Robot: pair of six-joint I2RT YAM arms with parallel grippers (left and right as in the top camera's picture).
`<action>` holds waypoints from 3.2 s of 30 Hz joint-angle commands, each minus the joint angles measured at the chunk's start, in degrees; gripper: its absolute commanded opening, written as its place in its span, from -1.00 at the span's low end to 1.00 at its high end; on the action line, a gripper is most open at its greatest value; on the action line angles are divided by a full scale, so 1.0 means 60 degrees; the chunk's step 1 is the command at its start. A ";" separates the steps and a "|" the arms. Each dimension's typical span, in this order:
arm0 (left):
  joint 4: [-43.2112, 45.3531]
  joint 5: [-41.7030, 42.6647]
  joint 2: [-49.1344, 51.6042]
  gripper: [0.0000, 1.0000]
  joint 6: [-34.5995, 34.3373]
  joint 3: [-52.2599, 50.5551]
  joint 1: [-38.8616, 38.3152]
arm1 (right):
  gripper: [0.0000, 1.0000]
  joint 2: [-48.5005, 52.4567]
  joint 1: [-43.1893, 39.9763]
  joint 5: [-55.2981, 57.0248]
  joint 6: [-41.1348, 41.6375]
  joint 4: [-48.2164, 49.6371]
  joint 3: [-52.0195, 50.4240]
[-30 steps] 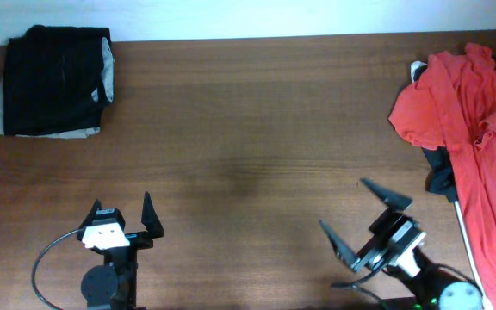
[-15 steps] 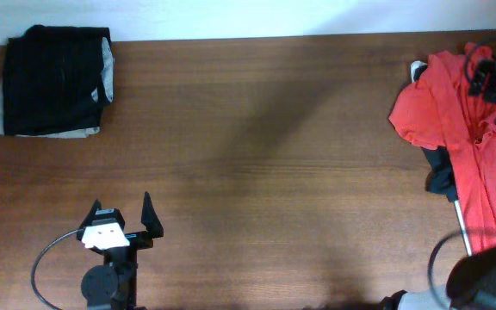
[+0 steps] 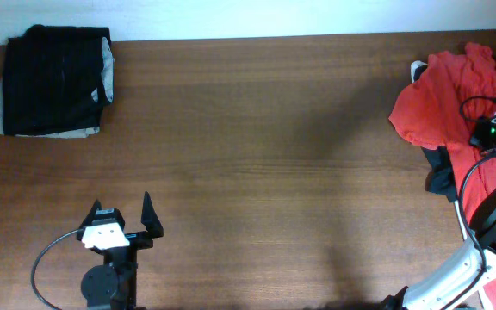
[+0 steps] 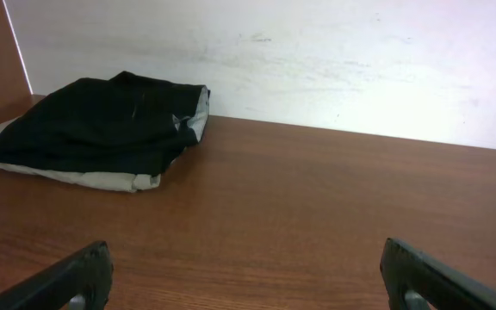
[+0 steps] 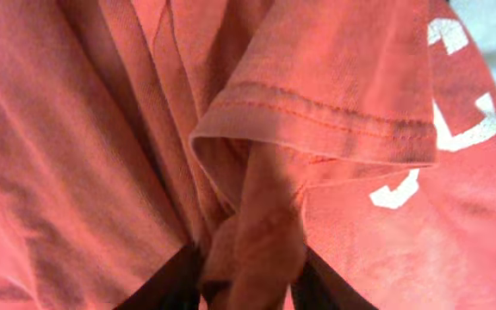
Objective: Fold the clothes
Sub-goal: 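Reach the right gripper to the orange T-shirt on the right pile and grasp it, then drag the orange T-shirt to the table center and release it, then grasp the T-shirt edge with the left gripper and pull it left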
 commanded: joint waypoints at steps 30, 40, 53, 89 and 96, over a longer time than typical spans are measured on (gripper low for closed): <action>-0.0007 -0.0029 -0.0044 0.98 -0.0087 -0.0051 0.0044 | 0.97 -0.3752 1.3770 -0.0678 0.2681 -0.1111 0.2229; -0.0007 -0.0029 -0.0044 0.98 -0.0087 -0.0051 0.0044 | 0.97 -0.4666 1.0400 -0.5340 0.2827 -0.4011 0.2401; 0.2211 0.3781 -0.0029 0.98 -0.1905 -0.0044 0.0033 | 0.98 -0.4390 0.3158 0.0200 0.4105 -0.5082 0.2419; -0.2335 0.1322 2.0728 0.98 -0.0444 1.5300 -0.8739 | 0.97 -0.4390 0.1402 0.0197 0.4109 -0.5107 0.2419; -0.1457 0.1322 2.1413 0.84 0.0288 1.5300 -0.8786 | 0.98 -0.4390 0.1402 0.0197 0.4105 -0.5104 0.2419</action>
